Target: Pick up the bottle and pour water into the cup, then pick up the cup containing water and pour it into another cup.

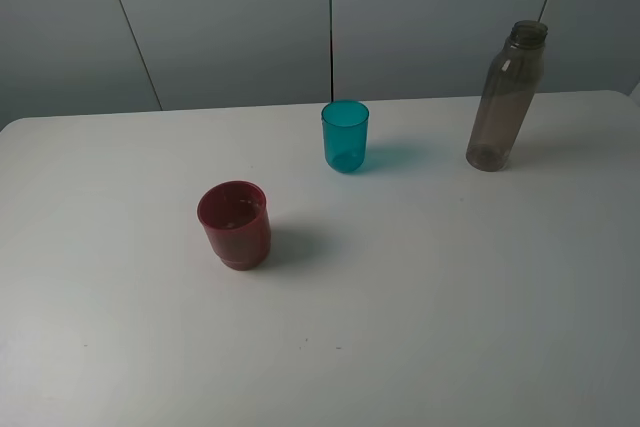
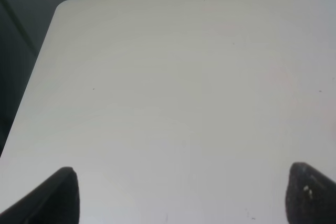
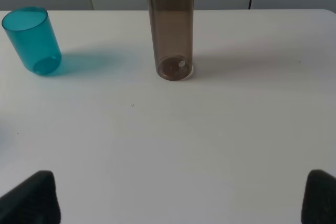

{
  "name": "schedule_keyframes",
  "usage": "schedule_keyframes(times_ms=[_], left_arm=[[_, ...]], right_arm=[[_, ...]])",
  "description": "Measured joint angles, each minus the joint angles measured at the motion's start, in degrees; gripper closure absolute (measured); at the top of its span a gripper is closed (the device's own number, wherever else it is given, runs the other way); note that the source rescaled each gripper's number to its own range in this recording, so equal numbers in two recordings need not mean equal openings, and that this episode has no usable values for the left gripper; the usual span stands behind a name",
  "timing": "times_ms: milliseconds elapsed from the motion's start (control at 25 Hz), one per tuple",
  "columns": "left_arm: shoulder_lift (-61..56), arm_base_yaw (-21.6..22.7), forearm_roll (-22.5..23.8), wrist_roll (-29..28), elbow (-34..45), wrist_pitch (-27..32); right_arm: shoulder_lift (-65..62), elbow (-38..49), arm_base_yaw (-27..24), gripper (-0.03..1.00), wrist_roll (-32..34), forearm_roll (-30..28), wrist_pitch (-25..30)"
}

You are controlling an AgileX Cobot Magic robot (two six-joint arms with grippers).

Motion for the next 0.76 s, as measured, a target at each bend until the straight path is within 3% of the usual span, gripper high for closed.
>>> schedule_keyframes(times_ms=[760], left_arm=[[0.00, 0.00, 0.00, 0.00, 0.00, 0.00]], right_arm=[[0.00, 0.00, 0.00, -0.03, 2.36, -1.07, 0.00]])
